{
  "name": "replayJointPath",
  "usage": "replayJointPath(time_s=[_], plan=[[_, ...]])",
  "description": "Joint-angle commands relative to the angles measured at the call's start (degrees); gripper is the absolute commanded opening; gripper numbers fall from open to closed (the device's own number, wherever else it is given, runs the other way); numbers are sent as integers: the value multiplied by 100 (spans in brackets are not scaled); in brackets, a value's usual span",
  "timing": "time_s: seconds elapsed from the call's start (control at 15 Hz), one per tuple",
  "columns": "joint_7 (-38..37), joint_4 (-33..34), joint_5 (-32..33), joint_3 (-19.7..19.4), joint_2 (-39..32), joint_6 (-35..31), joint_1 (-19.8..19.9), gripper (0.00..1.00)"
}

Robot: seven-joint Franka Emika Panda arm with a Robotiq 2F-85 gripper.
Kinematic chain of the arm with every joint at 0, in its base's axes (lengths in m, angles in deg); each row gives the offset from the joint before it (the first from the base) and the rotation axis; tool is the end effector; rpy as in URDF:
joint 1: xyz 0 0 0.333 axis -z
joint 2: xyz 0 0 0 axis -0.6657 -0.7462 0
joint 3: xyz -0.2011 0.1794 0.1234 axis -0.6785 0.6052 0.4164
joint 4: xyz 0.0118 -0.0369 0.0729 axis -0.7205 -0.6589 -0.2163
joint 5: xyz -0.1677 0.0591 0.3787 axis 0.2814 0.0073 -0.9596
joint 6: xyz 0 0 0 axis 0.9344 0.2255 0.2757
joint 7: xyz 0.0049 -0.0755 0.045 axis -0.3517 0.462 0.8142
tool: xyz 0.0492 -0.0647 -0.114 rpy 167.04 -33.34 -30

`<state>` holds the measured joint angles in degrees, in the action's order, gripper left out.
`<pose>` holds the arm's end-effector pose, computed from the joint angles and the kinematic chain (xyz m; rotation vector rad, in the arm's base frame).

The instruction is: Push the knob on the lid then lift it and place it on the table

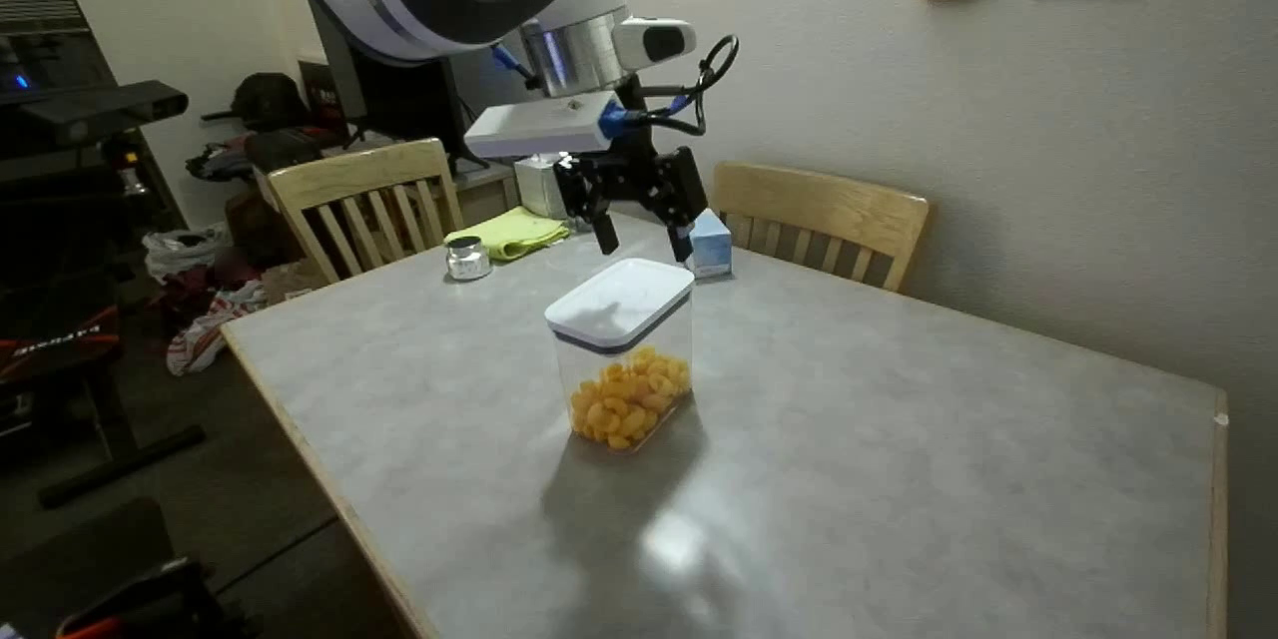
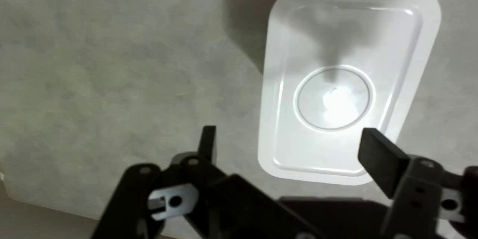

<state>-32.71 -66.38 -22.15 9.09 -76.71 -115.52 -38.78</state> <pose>0.6104 -0.0828 0.2782 2.9858 0.3017 0.2961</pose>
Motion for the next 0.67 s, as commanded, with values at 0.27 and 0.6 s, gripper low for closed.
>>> replayJointPath(time_s=[0.27, 0.6], plan=[[167, 122, -413, 317, -316, 135, 93, 48], [221, 160, -571, 373, -388, 159, 124, 13]])
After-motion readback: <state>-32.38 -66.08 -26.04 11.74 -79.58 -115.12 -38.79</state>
